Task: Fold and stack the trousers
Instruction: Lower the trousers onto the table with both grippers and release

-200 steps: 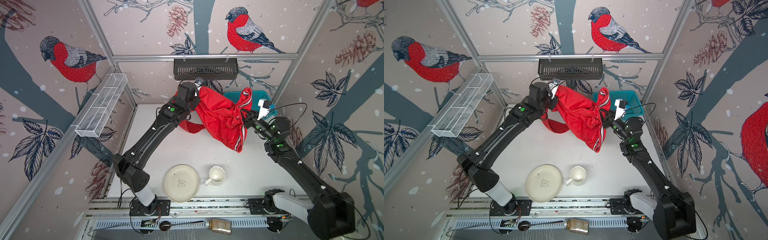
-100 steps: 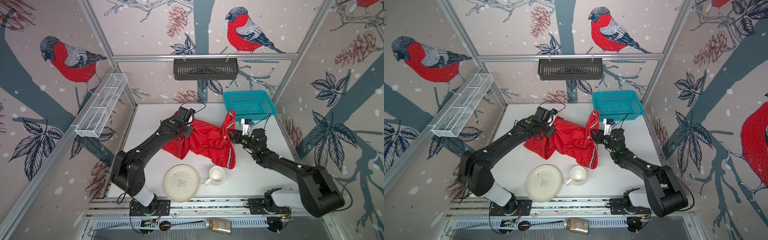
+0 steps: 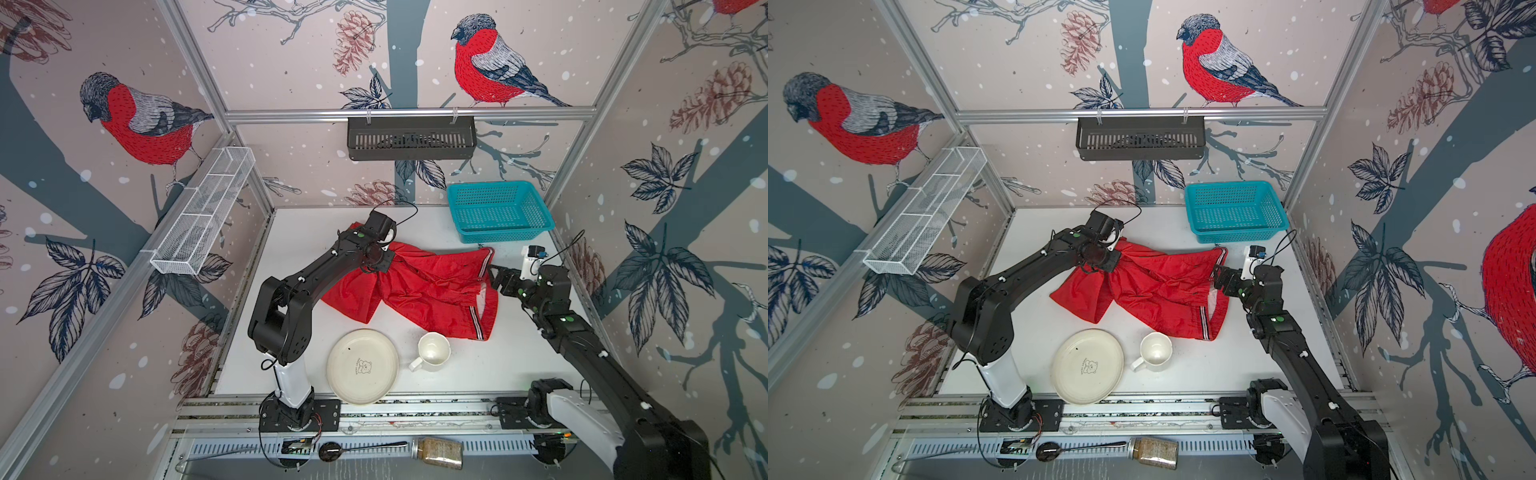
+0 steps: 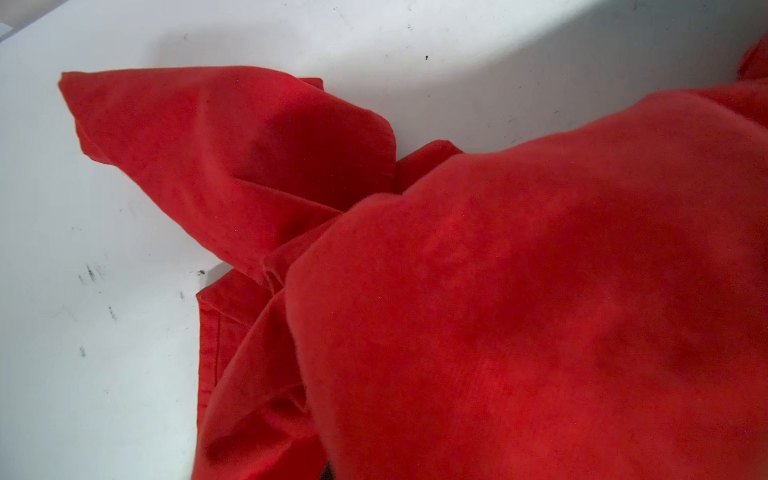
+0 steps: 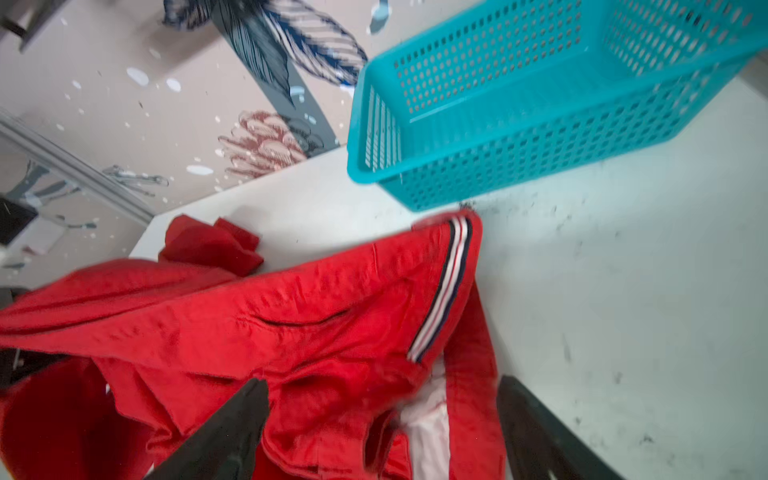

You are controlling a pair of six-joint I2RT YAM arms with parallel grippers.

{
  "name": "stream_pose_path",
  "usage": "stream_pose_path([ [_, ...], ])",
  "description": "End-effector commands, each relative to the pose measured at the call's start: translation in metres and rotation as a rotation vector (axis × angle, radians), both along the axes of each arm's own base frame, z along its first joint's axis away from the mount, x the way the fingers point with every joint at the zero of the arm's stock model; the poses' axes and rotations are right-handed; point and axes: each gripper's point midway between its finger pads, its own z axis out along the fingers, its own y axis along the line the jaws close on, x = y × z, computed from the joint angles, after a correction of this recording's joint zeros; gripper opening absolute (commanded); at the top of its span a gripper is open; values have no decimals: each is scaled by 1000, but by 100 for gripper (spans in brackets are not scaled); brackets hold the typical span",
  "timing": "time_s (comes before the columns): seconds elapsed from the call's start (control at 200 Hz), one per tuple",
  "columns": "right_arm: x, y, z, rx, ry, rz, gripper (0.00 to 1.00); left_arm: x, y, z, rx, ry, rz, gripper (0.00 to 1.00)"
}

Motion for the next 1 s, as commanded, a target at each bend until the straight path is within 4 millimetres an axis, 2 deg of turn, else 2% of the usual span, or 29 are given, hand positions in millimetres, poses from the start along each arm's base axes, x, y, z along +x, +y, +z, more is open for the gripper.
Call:
stream_pose_path([
  [0.0,-21,4,-41,-17,149,4,88,-6,-2,-5,-8,48,-28,25],
  [0.05,-25,5,-52,-18,176,-15,88,-5,0,-4,2,47,-25,30],
  [0.135,-24,5,-62,-60,174,-48,89,-6,6,1,14,35,-18,45],
  [0.25,-16,17,-68,-38,175,-11,89,-9,18,12,40,4,-12,56],
  [0.35,-6,32,-63,-28,163,38,90,-19,30,15,52,10,4,62],
  [0.405,-1,34,-64,-31,162,41,90,-25,34,17,46,12,9,63],
  [0.495,6,26,-85,-112,224,9,91,-36,40,16,32,10,26,66],
  [0.53,7,25,-87,-133,228,6,91,-42,43,13,27,13,34,66],
  [0.555,7,24,-97,-150,258,8,91,-45,44,11,21,13,38,67],
  [0.705,6,20,-116,-249,304,-27,94,-56,47,-1,-11,11,59,69],
  [0.831,7,32,-129,-247,333,10,94,-61,51,-10,-4,24,77,69],
  [0.921,4,36,-138,-232,360,12,88,-67,58,-15,19,35,91,69],
  [0.996,1,37,-142,-226,365,10,76,-70,68,-16,47,24,123,70],
])
